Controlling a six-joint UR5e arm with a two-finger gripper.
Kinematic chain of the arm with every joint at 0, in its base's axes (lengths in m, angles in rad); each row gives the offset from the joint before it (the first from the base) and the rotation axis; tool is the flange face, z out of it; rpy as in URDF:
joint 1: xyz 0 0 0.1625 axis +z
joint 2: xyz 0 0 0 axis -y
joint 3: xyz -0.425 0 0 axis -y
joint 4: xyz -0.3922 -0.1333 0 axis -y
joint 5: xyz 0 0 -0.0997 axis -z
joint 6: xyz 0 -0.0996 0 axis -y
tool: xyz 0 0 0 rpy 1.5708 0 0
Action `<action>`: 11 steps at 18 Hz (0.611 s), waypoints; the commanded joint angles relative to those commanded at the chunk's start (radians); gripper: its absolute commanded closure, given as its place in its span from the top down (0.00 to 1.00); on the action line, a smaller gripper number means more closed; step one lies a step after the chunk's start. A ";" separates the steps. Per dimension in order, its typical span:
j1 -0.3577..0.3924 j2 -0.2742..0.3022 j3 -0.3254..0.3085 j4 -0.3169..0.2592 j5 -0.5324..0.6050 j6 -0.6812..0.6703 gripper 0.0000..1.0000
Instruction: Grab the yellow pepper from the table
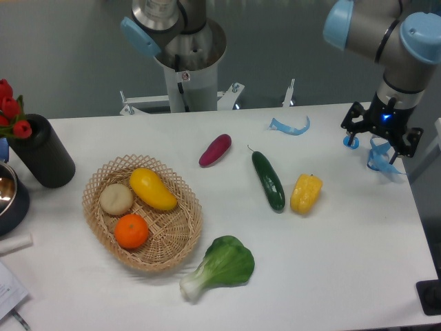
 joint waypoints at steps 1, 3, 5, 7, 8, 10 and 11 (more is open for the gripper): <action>-0.002 0.000 0.000 0.000 0.000 0.000 1.00; -0.002 0.000 0.000 0.000 -0.002 0.000 1.00; 0.000 -0.002 0.000 0.000 -0.003 0.000 1.00; -0.002 0.000 -0.006 0.000 -0.003 0.000 1.00; -0.002 0.000 -0.011 0.002 -0.005 0.000 1.00; 0.000 0.002 -0.028 0.006 -0.014 -0.003 1.00; 0.002 0.003 -0.032 0.009 -0.021 -0.005 1.00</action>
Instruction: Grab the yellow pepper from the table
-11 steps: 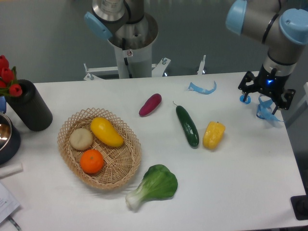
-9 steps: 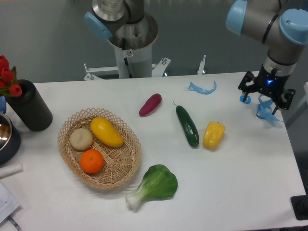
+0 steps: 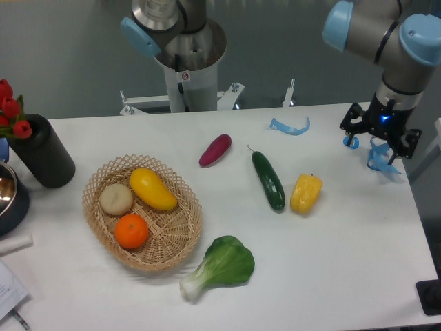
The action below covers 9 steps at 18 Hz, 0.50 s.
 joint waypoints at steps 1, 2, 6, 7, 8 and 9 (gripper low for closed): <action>0.002 0.000 -0.002 0.006 -0.005 -0.002 1.00; 0.002 0.000 -0.006 0.011 -0.005 -0.005 1.00; 0.002 -0.002 -0.023 0.011 -0.017 -0.026 1.00; 0.002 0.000 -0.032 0.011 -0.017 -0.025 1.00; 0.000 0.000 -0.037 0.011 -0.017 -0.026 1.00; -0.003 -0.002 -0.044 0.011 -0.017 -0.026 1.00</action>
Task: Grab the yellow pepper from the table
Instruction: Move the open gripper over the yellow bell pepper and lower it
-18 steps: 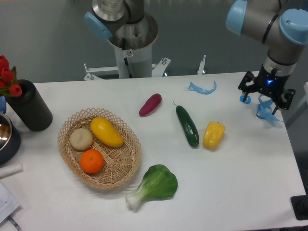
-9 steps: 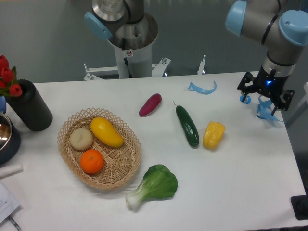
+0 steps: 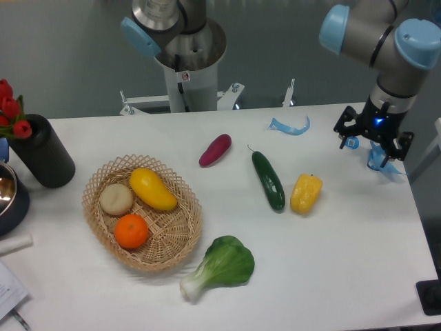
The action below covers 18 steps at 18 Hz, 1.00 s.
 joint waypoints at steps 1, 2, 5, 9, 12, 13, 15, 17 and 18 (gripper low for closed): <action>-0.003 -0.002 -0.011 0.002 0.002 -0.003 1.00; -0.005 0.000 -0.017 0.000 0.003 -0.006 1.00; -0.008 0.003 -0.025 0.000 0.000 -0.037 1.00; -0.012 -0.003 -0.031 0.028 0.002 -0.058 1.00; -0.026 -0.014 -0.048 0.044 0.006 -0.092 1.00; -0.025 -0.017 -0.052 0.044 0.006 -0.095 1.00; -0.028 -0.028 -0.051 0.044 0.011 -0.107 1.00; -0.040 -0.035 -0.046 0.044 0.015 -0.109 1.00; -0.051 -0.041 -0.045 0.043 0.027 -0.112 1.00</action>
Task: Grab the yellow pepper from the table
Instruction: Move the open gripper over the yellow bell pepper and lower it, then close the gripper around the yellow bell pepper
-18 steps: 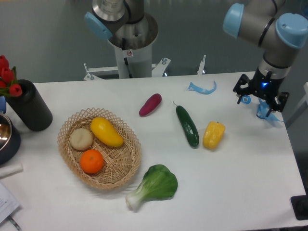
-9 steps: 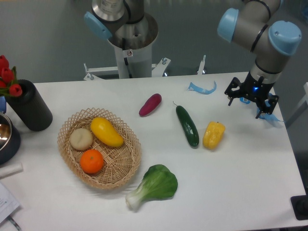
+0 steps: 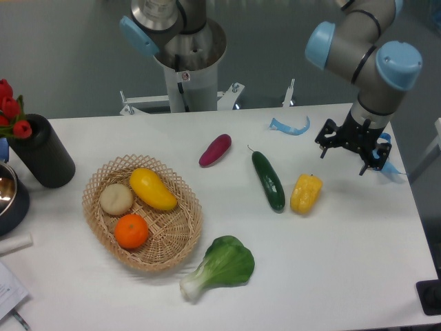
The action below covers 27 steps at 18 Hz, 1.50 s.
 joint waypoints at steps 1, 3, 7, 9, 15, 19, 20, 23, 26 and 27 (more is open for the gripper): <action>-0.008 -0.006 0.002 0.000 0.020 -0.017 1.00; -0.041 -0.025 0.011 0.000 0.070 -0.072 1.00; -0.081 -0.040 0.011 -0.003 0.109 -0.129 1.00; -0.094 -0.052 0.009 -0.002 0.112 -0.146 1.00; -0.129 -0.071 0.003 0.003 0.118 -0.190 1.00; -0.155 -0.084 0.002 0.003 0.179 -0.204 1.00; -0.158 -0.091 0.002 0.003 0.181 -0.204 1.00; -0.161 -0.095 -0.002 0.005 0.183 -0.221 1.00; -0.169 -0.106 -0.002 0.012 0.183 -0.233 1.00; -0.170 -0.107 -0.003 0.014 0.183 -0.235 1.00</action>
